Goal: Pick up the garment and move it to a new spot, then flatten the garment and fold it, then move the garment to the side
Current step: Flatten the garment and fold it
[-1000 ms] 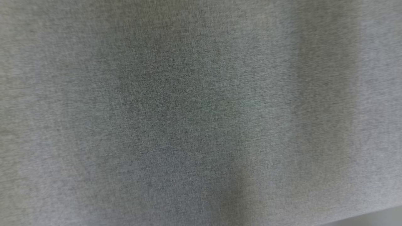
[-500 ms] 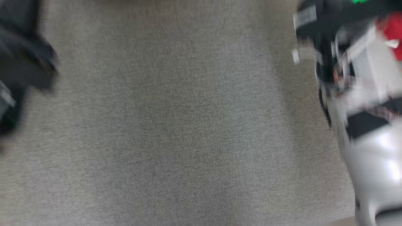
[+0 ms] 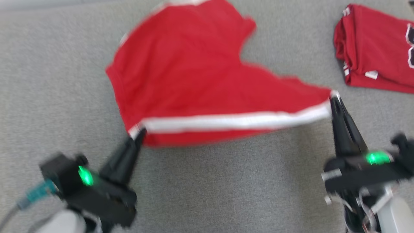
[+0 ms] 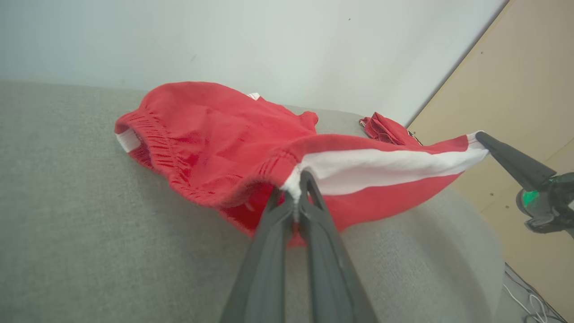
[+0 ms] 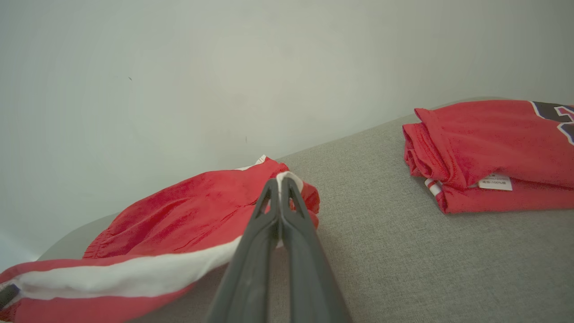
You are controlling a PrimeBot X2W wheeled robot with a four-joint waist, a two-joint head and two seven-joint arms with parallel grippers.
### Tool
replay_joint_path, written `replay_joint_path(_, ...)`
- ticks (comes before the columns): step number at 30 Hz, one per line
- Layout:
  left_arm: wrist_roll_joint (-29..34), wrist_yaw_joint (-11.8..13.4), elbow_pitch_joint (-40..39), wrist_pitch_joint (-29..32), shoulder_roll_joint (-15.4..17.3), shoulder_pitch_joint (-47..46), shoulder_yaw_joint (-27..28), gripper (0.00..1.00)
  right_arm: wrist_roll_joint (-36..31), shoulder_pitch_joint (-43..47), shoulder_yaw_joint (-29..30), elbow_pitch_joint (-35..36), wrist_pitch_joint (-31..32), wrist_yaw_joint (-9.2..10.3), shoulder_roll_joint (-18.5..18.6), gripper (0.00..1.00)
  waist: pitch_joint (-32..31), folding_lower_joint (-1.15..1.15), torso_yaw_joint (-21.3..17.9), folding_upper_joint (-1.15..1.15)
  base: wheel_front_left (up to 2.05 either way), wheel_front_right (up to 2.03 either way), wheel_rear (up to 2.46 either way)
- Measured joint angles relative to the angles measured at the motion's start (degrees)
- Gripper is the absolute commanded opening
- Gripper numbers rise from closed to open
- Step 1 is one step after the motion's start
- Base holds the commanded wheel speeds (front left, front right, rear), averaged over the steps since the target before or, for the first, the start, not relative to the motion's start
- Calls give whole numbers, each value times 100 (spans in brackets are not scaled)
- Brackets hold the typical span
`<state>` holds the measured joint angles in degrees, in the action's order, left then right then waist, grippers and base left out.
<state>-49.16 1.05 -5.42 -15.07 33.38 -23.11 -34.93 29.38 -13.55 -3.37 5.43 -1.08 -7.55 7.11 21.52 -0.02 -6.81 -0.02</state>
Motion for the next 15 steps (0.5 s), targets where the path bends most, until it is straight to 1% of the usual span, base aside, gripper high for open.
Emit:
replay_joint_path(3, 194, -111, 55, 0, -185, 555, 62, 0, -23, 681, 236, 364, 138, 0, -109, 0, -215, 0, 39, 0, 0, 0, 0)
replay_joint_path(8, 548, -267, 188, -2, -497, 1257, 175, 0, -85, 1697, 447, 803, 292, 0, -237, 0, -512, 0, 129, 1, 0, 0, 0)
replay_joint_path(10, 641, -313, 248, -1, -638, 1529, 214, 0, -147, 2045, 476, 882, 314, 0, -276, 0, -610, 1, 172, 0, 0, 0, 0)
replay_joint_path(15, 787, -468, 377, -4, -942, 2000, 360, 0, -40, 2814, 732, 1012, 222, 0, -377, 0, -785, 1, 314, 1, 0, 0, 0)
